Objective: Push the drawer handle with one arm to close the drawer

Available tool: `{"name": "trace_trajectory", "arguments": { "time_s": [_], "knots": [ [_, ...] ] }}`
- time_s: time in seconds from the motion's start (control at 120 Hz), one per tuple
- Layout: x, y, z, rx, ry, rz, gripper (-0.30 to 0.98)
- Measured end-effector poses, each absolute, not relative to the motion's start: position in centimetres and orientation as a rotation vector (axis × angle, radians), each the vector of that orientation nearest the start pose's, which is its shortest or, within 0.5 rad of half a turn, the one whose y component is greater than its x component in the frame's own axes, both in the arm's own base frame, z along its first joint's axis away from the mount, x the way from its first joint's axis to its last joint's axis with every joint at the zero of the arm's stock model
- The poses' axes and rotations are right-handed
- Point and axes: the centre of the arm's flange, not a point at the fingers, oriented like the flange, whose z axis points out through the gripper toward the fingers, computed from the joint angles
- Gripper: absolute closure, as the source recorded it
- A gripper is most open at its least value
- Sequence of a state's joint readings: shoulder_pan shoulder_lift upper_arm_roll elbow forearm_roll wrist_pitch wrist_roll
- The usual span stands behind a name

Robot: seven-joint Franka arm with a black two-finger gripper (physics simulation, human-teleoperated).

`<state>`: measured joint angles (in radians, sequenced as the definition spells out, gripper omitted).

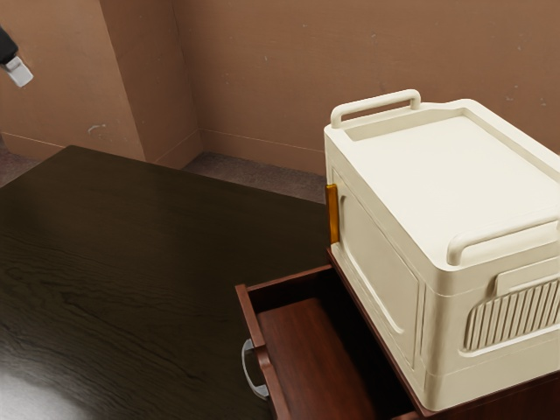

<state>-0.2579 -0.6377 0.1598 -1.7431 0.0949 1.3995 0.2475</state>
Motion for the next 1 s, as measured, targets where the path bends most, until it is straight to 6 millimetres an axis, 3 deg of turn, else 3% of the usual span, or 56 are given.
{"name": "trace_trajectory", "arguments": {
  "time_s": [0.142, 0.233, 0.367, 0.542, 0.717, 0.867, 1.0],
  "knots": [
    [28.4, -1.8, 73.2, -3.009, 0.684, -0.236, 0.02],
    [27.3, -4.6, 71.7, -2.948, 0.758, -0.183, 0.02],
    [27.3, -6.5, 67.9, -2.926, 0.828, -0.029, 0.02],
    [28.2, -9.3, 61.0, -2.931, 0.943, 0.129, 0.02],
    [29.9, -12.1, 55.8, -2.935, 1.028, 0.191, 0.06],
    [32.3, -15.5, 51.7, -2.91, 1.109, 0.247, 0.2],
    [33.6, -16.8, 49.0, -2.908, 1.122, 0.255, 0.42]
  ]
}}
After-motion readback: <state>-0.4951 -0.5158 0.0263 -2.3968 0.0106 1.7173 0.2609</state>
